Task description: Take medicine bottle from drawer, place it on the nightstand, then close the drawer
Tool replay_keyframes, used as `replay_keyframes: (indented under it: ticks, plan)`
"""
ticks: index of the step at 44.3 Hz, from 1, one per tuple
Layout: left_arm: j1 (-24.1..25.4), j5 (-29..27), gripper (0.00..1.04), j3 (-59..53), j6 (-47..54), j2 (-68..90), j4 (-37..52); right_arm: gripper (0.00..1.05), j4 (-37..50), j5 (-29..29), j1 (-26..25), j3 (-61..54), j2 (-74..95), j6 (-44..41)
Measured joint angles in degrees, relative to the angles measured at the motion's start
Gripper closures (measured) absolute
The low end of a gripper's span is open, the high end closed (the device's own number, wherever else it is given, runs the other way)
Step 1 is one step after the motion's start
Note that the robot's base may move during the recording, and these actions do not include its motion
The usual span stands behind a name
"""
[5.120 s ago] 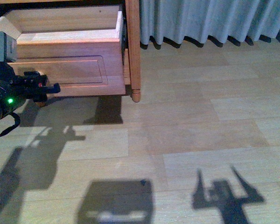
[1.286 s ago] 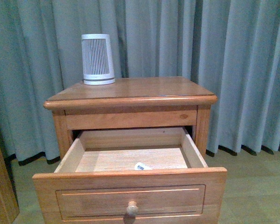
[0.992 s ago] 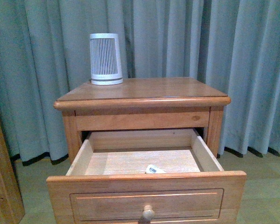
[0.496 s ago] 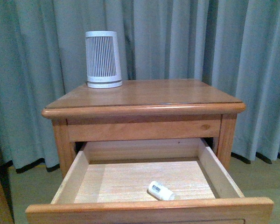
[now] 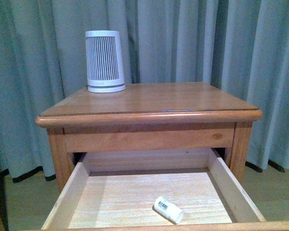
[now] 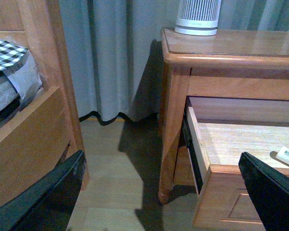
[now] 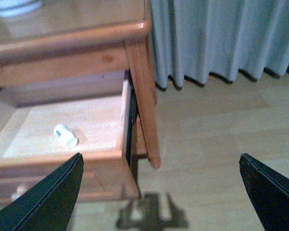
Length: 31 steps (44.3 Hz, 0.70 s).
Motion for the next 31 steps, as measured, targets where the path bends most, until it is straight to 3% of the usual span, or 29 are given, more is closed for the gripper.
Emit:
replay_keyframes:
  ticks: [7,12,19,31]
  plan:
    - [0.0,0.0,0.06,0.0,0.0,0.0,0.0,0.07,8.4,-0.8,1.2,14.4,16.7,-0.2]
    - [0.0,0.0,0.06,0.0,0.0,0.0,0.0,0.07,10.3,0.9,5.0,22.4,27.9,-1.3]
    - [0.0,0.0,0.06,0.0,0.0,0.0,0.0,0.07,5.3,4.1,13.3,34.7,45.1,-2.5]
    - [0.0,0.0,0.06,0.0,0.0,0.0,0.0,0.07,-0.3,5.5,22.0,47.6,63.5,-3.9]
